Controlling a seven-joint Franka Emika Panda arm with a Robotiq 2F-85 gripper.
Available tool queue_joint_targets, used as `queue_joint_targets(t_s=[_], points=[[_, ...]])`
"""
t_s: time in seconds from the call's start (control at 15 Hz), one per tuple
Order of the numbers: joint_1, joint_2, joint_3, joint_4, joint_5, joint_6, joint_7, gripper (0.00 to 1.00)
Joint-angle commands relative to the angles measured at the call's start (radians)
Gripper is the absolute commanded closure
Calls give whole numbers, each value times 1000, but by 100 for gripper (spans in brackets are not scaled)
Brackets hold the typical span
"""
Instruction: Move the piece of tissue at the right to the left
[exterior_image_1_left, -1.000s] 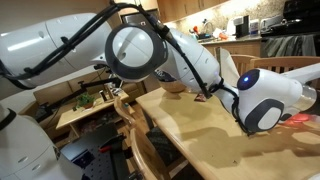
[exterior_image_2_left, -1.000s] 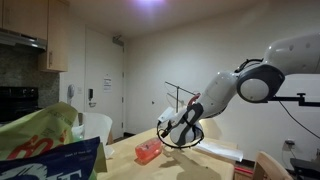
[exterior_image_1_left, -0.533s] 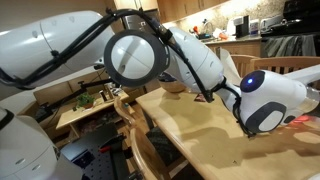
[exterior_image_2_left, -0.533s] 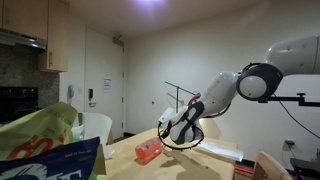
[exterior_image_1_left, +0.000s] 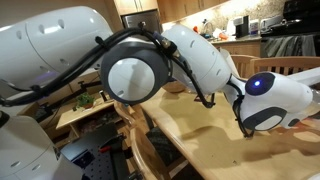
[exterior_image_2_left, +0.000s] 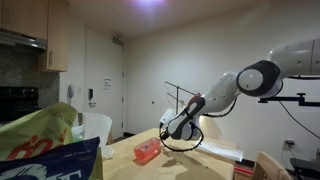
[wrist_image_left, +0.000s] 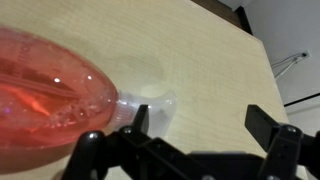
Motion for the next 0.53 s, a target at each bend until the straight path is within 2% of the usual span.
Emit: queue_joint_targets(t_s=[0.0,0.07,0.13,0.47], points=[[-30,0,46,12,12,-118,-133,0],[-24,0,20,13,34,-154,-163,0],[-19,-12,-18,-8,-4,-172,-120,0],[11,-24,-157,-25,-3,-237,-124,0]])
